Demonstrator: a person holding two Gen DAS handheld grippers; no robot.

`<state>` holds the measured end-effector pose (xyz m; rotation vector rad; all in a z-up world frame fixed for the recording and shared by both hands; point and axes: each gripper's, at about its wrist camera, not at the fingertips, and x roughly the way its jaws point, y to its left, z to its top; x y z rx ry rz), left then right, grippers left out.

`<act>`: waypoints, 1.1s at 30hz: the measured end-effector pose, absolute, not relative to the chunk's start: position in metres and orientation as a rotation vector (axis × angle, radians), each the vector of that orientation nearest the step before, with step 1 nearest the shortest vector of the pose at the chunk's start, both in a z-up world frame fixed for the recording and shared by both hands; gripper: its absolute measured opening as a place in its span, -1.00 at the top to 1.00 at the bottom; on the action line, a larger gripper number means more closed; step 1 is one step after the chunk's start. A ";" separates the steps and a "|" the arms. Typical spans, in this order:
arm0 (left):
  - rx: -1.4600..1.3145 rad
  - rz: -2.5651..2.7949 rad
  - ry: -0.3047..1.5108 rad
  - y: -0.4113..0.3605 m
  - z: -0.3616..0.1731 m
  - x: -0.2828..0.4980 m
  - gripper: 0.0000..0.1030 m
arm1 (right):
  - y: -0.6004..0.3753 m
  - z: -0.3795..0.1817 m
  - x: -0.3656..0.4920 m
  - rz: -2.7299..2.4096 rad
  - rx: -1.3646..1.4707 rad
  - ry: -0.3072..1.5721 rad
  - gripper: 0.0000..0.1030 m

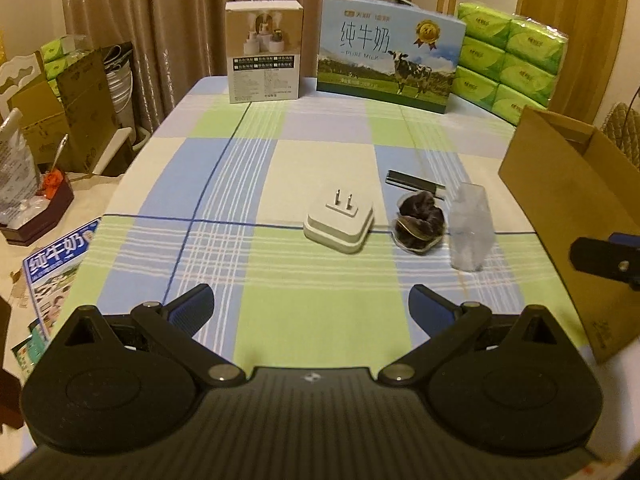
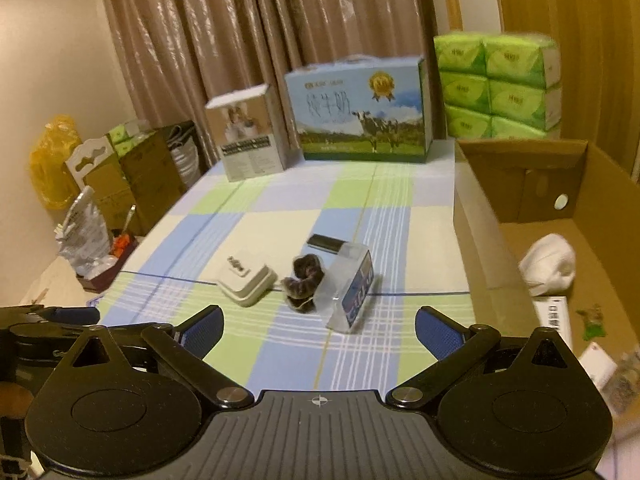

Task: Organize objects
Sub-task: 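Grasp the white plug with the left tool while the right tool grasps the clear blue-labeled container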

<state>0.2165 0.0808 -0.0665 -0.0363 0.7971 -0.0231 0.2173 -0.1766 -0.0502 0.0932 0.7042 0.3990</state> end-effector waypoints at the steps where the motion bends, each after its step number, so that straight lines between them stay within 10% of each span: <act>1: -0.040 -0.026 0.799 0.082 -0.071 0.223 -0.97 | -0.175 -0.056 0.225 0.399 0.096 0.717 -0.78; 33: 0.093 -0.177 0.746 0.064 -0.144 0.333 -0.32 | -0.162 -0.129 0.333 0.350 0.218 0.860 -0.10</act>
